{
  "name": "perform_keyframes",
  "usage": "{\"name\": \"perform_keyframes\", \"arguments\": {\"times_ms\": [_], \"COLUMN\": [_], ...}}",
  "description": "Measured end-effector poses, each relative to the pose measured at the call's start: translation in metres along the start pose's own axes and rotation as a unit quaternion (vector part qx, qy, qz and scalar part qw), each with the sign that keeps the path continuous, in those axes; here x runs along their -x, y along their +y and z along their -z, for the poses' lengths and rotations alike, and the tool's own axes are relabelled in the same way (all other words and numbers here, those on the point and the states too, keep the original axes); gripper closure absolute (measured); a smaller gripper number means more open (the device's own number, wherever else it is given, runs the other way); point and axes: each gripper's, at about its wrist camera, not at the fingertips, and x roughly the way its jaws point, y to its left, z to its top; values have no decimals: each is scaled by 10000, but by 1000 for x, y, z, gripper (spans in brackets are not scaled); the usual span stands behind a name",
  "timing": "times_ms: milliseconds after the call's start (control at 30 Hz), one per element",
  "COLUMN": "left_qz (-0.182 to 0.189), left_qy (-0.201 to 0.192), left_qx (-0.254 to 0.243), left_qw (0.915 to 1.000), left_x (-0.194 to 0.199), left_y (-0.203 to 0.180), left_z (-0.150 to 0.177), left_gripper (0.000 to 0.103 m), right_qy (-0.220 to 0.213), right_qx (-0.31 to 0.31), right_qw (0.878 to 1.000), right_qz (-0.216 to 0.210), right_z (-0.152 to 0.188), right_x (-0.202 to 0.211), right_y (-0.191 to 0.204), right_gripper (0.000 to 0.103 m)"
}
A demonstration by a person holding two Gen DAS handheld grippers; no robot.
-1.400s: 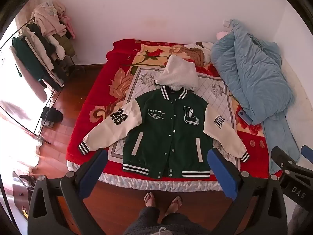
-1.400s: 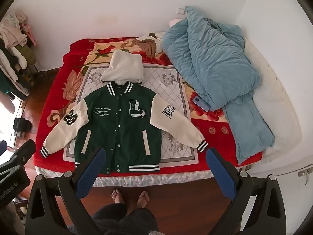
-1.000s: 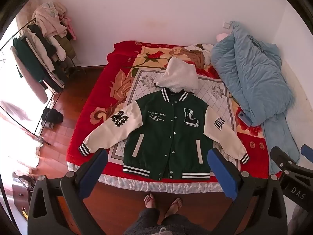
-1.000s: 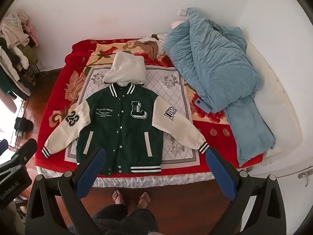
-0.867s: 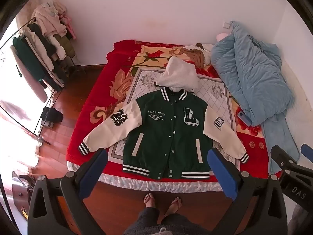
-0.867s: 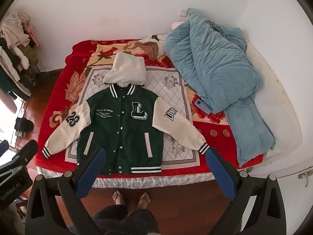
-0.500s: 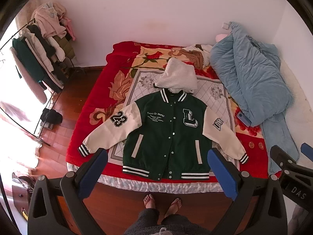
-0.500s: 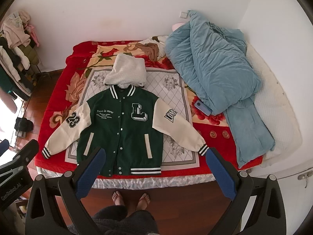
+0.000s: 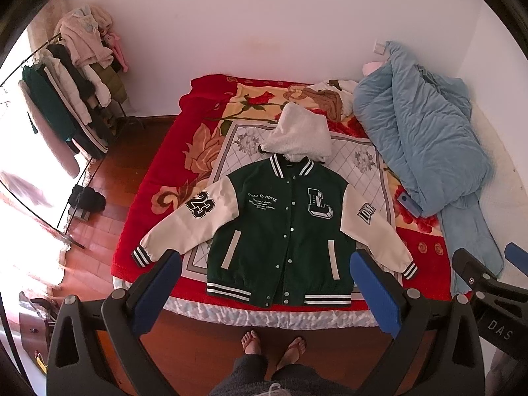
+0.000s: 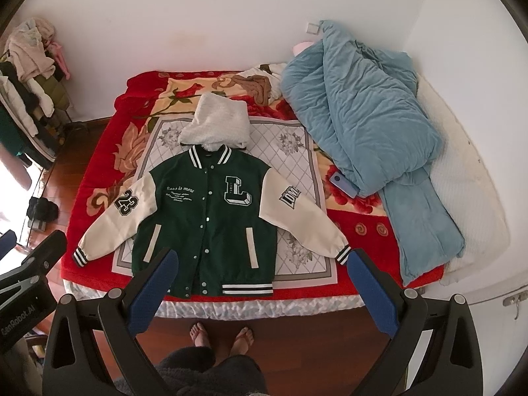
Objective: Fold large clothes
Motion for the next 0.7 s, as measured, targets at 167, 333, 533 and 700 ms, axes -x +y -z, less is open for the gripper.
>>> {"name": "perform_keyframes", "arguments": {"times_ms": [167, 333, 533, 700], "left_qz": [3, 2, 8, -2], "left_qy": [-1, -8, -14, -39], "left_qx": [-1, 4, 4, -5], "left_qw": [10000, 10000, 10000, 10000], "left_x": [1, 2, 3, 4], "left_y": [-1, -1, -2, -3], "left_z": [-1, 0, 0, -1], "left_gripper": [0, 0, 0, 0], "right_qy": [-13, -40, -62, -68], "right_qx": [3, 7, 8, 0], "right_qw": [10000, 10000, 10000, 10000], "right_qz": [-1, -16, -31, -35], "right_z": [1, -4, -8, -5], "right_x": [1, 7, 13, 13], "right_y": [0, 3, 5, 5], "right_gripper": [0, 0, 0, 0]}}
